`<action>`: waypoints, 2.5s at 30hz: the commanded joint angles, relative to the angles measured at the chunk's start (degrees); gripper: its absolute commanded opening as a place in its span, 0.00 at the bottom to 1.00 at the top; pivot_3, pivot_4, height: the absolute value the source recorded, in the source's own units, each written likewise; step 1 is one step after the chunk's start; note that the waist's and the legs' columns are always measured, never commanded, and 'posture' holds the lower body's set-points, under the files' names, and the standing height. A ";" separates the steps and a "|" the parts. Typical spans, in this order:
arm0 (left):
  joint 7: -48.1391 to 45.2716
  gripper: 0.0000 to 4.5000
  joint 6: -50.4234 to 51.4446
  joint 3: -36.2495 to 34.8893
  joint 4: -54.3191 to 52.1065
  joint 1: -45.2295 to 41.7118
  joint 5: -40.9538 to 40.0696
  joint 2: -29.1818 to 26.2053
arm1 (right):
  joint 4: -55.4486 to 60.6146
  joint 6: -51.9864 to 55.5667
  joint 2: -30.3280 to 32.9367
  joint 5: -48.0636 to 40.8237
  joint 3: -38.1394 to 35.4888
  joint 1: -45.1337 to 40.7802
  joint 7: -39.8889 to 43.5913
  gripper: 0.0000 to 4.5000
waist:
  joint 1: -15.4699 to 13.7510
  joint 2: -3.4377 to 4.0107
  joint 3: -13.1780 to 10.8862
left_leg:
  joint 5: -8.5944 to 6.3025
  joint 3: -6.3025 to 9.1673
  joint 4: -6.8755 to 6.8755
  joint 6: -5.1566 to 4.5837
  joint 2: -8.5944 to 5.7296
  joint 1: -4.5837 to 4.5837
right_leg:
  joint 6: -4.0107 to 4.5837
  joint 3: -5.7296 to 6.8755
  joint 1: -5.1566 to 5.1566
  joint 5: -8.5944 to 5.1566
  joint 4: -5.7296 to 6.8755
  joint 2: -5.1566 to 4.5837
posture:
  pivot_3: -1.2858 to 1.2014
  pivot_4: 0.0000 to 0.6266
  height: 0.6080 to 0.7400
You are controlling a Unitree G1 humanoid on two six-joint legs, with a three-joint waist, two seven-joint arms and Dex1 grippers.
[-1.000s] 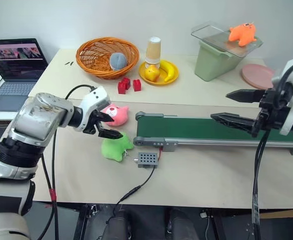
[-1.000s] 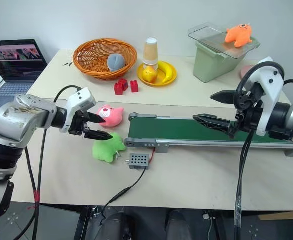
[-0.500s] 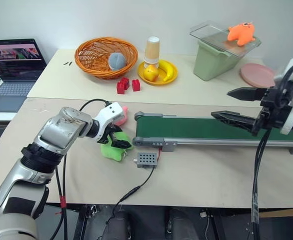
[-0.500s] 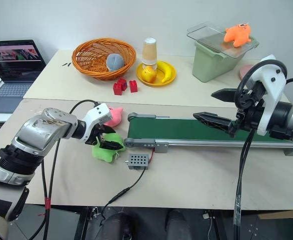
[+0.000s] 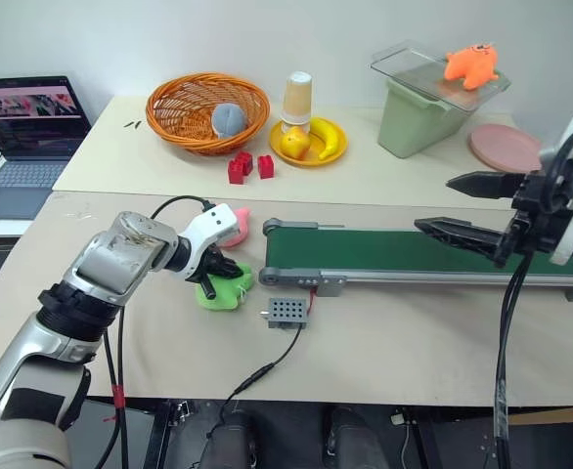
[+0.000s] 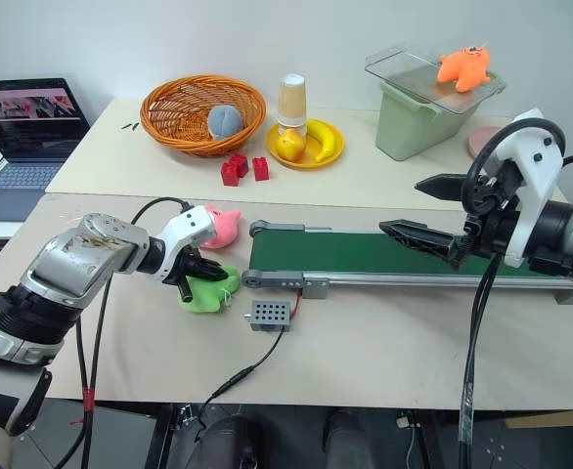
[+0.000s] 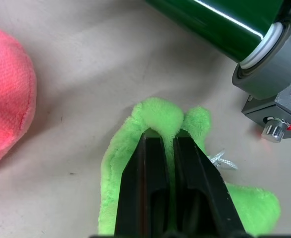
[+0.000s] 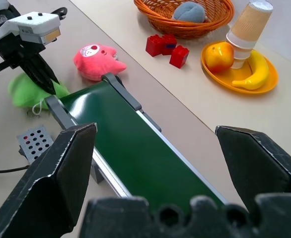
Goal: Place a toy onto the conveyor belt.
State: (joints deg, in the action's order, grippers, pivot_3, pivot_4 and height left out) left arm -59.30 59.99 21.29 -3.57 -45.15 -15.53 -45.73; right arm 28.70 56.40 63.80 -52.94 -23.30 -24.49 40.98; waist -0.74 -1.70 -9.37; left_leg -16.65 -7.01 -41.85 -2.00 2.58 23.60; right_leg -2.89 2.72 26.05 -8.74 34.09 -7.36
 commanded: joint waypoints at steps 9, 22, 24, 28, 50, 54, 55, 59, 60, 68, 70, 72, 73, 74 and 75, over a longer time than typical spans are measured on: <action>-1.38 0.01 11.27 -8.40 -2.16 -8.71 -6.15 -5.78 | 0.02 -1.49 0.60 0.57 -1.76 0.18 1.04 1.00 | -0.10 -0.01 0.00 | 0.00 0.16 0.00 -0.01 0.00 0.01 | -0.01 0.00 0.00 0.00 0.00 0.00 | 0.52 0.24 1.00; 12.60 0.01 18.21 -20.37 2.24 -24.58 -11.80 13.45 | 0.90 -0.86 -1.32 -0.77 1.75 -1.92 1.00 1.00 | -0.18 -0.01 0.00 | 0.02 0.18 -0.07 0.00 -0.14 0.05 | -0.10 0.00 -0.14 -0.04 -0.01 0.00 | 0.52 0.24 1.00; 16.07 0.01 16.67 -21.42 2.93 -24.92 -11.54 17.97 | 1.22 0.16 -2.99 -2.08 3.00 -3.63 -0.97 1.00 | -0.03 -0.01 -0.01 | 0.02 0.20 -0.06 0.00 -0.14 0.00 | -0.10 -0.01 -0.19 -0.04 -0.01 0.00 | 0.52 0.24 1.00; 21.46 0.01 13.63 -25.06 5.24 -26.99 -12.35 25.85 | 3.20 2.62 -6.62 -5.53 5.73 -6.51 -5.33 1.00 | 0.15 -0.02 -0.01 | 0.02 0.23 -0.05 0.00 -0.14 -0.06 | -0.11 -0.04 -0.20 -0.02 -0.01 0.00 | 0.52 0.24 1.00; 42.40 0.01 0.88 -36.17 4.65 -16.08 -16.80 48.21 | 1.64 9.65 -14.10 -10.00 10.19 -14.05 -23.14 1.00 | 0.03 -0.02 -0.01 | -0.03 0.44 -0.05 -0.08 -0.15 -0.27 | -0.12 0.00 -0.54 -0.01 -0.11 -0.01 | 0.52 0.24 1.00; 45.11 0.01 -1.29 -37.32 5.17 -15.41 -18.06 50.45 | 0.60 10.56 -15.77 -9.65 10.62 -14.78 -26.23 1.00 | 0.03 -0.01 -0.01 | -0.12 0.46 -0.05 -0.24 -0.15 -0.31 | -0.12 0.03 -0.60 -0.01 -0.11 -0.01 | 0.52 0.24 1.00; 45.74 0.01 -1.77 -37.56 5.36 -15.37 -18.22 50.91 | 0.47 10.81 -16.13 -9.51 10.70 -14.92 -26.82 1.00 | 0.03 -0.02 -0.01 | -0.13 0.46 -0.05 -0.25 -0.15 -0.32 | -0.12 0.02 -0.62 -0.01 -0.12 -0.01 | 0.52 0.24 1.00; 47.41 0.01 -3.38 -37.85 5.86 -14.74 -19.06 52.88 | -0.04 11.37 -17.86 -8.99 11.00 -15.69 -29.28 1.00 | 0.01 -0.01 -0.01 | -0.14 0.45 -0.05 -0.26 -0.16 -0.32 | -0.12 0.06 -0.67 -0.01 -0.15 -0.01 | 0.52 0.24 1.00; 47.68 0.01 -3.88 -37.72 6.07 -14.39 -19.22 53.24 | -0.16 11.52 -18.55 -8.98 11.04 -16.01 -30.00 1.00 | 0.02 -0.01 -0.01 | -0.14 0.46 -0.05 -0.27 -0.16 -0.33 | -0.12 0.05 -0.66 -0.01 -0.15 -0.01 | 0.52 0.24 1.00; 49.81 0.01 -6.91 -36.13 8.50 -13.14 -20.29 55.39 | -1.29 12.07 -22.02 -7.42 12.15 -18.04 -33.53 1.00 | 0.02 -0.01 -0.01 | -0.14 0.44 -0.05 -0.27 -0.16 -0.33 | -0.12 0.09 -0.70 -0.01 -0.15 -0.01 | 0.52 0.24 1.00; 50.31 0.01 -7.26 -35.89 8.76 -13.00 -20.72 55.75 | -1.48 12.08 -22.46 -6.89 12.50 -18.35 -33.82 1.00 | 0.01 -0.01 -0.01 | -0.14 0.44 -0.04 -0.27 -0.16 -0.32 | -0.12 0.11 -0.69 -0.01 -0.17 -0.01 | 0.52 0.24 1.00; 50.62 0.01 -7.58 -35.56 9.16 -12.99 -21.10 55.99 | -2.11 11.80 -23.32 -6.06 12.85 -18.86 -34.34 1.00 | 0.01 -0.01 -0.01 | -0.13 0.43 -0.04 -0.25 -0.16 -0.30 | -0.12 0.14 -0.69 -0.01 -0.20 -0.01 | 0.52 0.24 1.00; 50.80 0.01 -7.80 -35.33 9.38 -12.99 -21.26 56.06 | -2.36 11.70 -23.70 -5.65 13.06 -19.07 -34.40 1.00 | 0.03 -0.01 -0.01 | -0.13 0.43 -0.04 -0.25 -0.16 -0.30 | -0.12 0.13 -0.69 -0.01 -0.20 -0.01 | 0.52 0.24 1.00; 51.15 0.01 -7.96 -35.30 9.54 -12.96 -21.77 56.28 | -2.51 11.63 -24.10 -5.21 13.37 -19.24 -34.39 1.00 | 0.03 -0.01 -0.01 | -0.13 0.43 -0.04 -0.25 -0.16 -0.30 | -0.12 0.13 -0.70 -0.01 -0.20 -0.01 | 0.52 0.24 1.00; 51.66 0.01 -8.00 -35.43 9.70 -12.94 -22.43 56.60 | -2.86 11.43 -24.61 -4.61 13.80 -19.49 -34.36 1.00 | 0.03 -0.01 -0.01 | -0.13 0.43 -0.04 -0.26 -0.16 -0.31 | -0.12 0.14 -0.70 -0.01 -0.20 -0.01 | 0.52 0.24 1.00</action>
State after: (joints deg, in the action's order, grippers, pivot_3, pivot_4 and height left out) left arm -8.13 53.45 -14.58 7.03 -58.74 -36.22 6.20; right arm 25.31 68.66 39.47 -58.51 -9.37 -42.30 6.85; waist -0.70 -1.71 -9.38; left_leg -16.78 -6.58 -41.89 -2.26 2.42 23.29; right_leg -3.01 2.87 25.35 -8.75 33.90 -7.37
